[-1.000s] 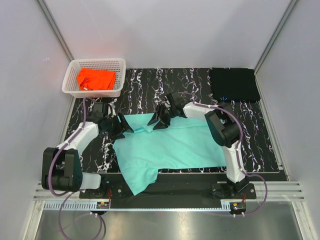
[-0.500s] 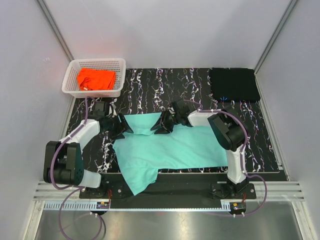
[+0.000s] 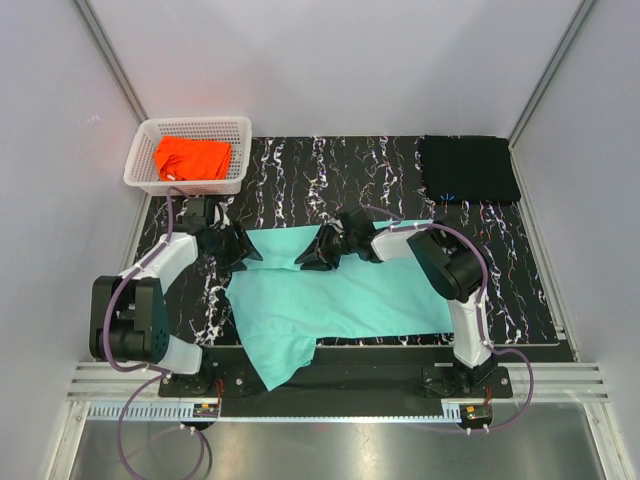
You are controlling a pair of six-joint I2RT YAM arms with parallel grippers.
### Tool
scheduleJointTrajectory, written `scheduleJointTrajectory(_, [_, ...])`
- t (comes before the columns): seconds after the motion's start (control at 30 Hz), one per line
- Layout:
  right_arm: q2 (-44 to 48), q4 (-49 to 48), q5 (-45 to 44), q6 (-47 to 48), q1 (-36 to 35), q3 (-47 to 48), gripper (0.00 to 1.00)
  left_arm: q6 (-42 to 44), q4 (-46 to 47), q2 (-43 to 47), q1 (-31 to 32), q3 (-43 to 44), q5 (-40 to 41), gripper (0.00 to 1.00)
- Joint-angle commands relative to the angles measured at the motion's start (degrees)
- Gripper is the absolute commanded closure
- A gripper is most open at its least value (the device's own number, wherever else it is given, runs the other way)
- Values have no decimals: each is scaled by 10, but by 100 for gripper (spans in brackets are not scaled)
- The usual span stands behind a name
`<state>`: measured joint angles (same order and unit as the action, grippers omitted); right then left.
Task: Fold and stack the t-shirts
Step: Fold the tshirt
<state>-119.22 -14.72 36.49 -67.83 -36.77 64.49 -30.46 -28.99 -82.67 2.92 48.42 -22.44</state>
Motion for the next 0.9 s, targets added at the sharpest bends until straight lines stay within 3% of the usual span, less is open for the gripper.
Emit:
scheduleJointTrajectory(0.0, [-7, -5, -26, -5, -8, 13, 63, 10, 10, -6, -6, 17, 2, 42])
scheduleJointTrajectory(0.6, [10, 30, -25, 18, -15, -1, 61, 3, 39, -69, -8, 43, 18, 57])
scheduleJointTrajectory(0.87, [1, 36, -19, 22, -16, 5, 62, 0, 44, -99, -9, 61, 20, 59])
